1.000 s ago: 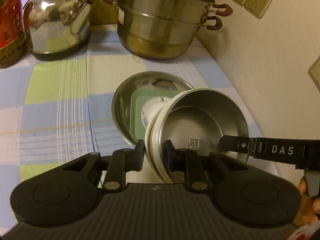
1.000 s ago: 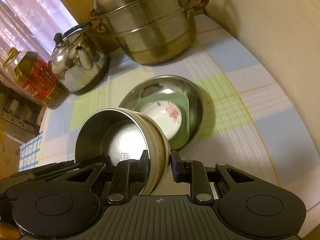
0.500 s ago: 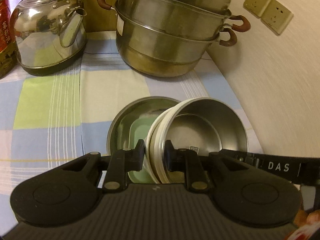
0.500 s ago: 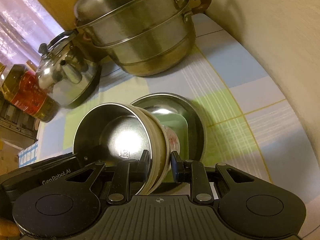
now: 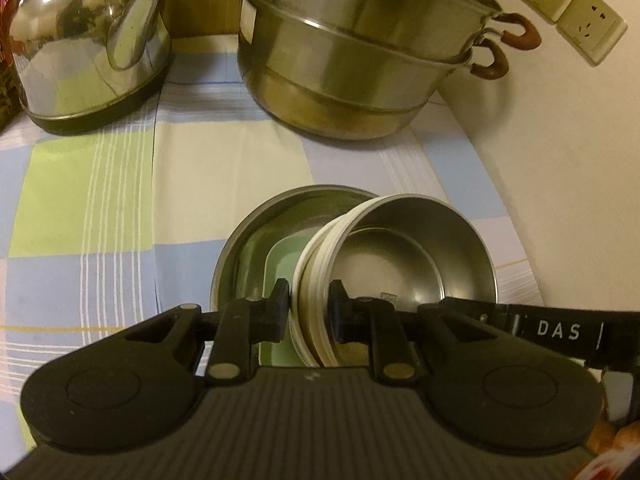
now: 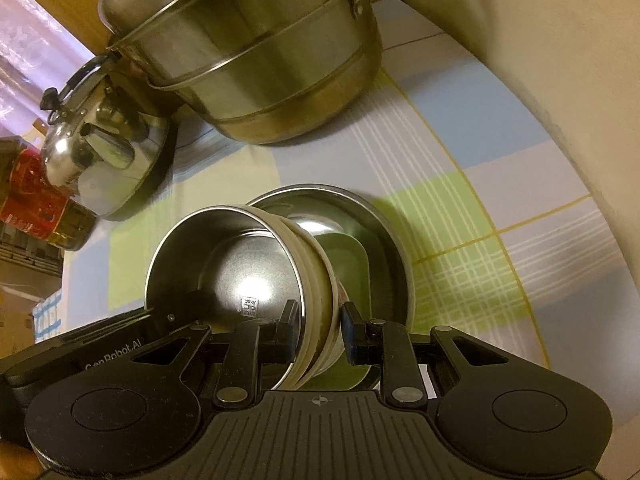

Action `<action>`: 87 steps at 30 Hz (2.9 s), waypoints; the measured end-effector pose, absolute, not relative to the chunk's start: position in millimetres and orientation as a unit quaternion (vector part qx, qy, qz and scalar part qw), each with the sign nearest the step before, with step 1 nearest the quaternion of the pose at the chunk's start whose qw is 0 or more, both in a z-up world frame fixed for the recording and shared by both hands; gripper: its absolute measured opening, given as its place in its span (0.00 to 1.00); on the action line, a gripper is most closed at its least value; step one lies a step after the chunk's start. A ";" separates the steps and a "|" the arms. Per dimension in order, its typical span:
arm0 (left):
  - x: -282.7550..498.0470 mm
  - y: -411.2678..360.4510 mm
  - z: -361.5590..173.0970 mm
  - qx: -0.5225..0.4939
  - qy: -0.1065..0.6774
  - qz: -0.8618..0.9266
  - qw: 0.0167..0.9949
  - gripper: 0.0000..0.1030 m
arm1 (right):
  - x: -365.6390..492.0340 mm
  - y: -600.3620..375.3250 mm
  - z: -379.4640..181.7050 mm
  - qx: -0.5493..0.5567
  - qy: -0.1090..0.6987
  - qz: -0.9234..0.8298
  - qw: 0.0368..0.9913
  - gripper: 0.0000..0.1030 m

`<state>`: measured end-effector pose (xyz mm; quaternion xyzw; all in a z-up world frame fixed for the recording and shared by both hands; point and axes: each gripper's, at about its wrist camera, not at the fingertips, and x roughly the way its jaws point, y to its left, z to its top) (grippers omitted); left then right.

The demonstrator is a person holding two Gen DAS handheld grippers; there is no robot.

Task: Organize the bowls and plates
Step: 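Lower the bowl stack onto the floral dish in the steel plate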

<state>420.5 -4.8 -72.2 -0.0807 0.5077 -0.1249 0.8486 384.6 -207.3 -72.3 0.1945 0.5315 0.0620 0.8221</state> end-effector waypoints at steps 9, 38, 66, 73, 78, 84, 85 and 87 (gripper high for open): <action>423.7 -5.8 -82.1 -0.080 0.518 -0.122 0.843 0.18 | 387.0 -206.7 -83.1 0.198 0.539 0.059 0.817 0.22; 426.4 -4.5 -94.4 -0.074 0.519 -0.125 0.843 0.18 | 388.6 -202.8 -91.4 0.188 0.530 0.064 0.825 0.22; 409.0 2.9 -74.9 -0.061 0.482 -0.170 0.857 0.09 | 363.3 -212.1 -81.3 0.212 0.466 0.089 0.854 0.12; 412.8 0.8 -72.1 -0.055 0.486 -0.171 0.855 0.09 | 372.1 -222.2 -82.7 0.255 0.492 0.073 0.829 0.11; 414.9 0.5 -69.2 -0.054 0.485 -0.176 0.855 0.09 | 380.9 -230.8 -83.9 0.294 0.518 0.060 0.801 0.11; 415.7 0.4 -70.7 -0.053 0.487 -0.175 0.854 0.09 | 386.2 -227.8 -78.9 0.281 0.532 0.055 0.797 0.11; 415.9 0.8 -71.0 -0.054 0.488 -0.176 0.853 0.10 | 386.8 -226.5 -78.0 0.275 0.532 0.056 0.799 0.11; 415.6 1.2 -71.6 -0.055 0.488 -0.176 0.853 0.10 | 386.6 -224.5 -77.1 0.267 0.532 0.056 0.802 0.11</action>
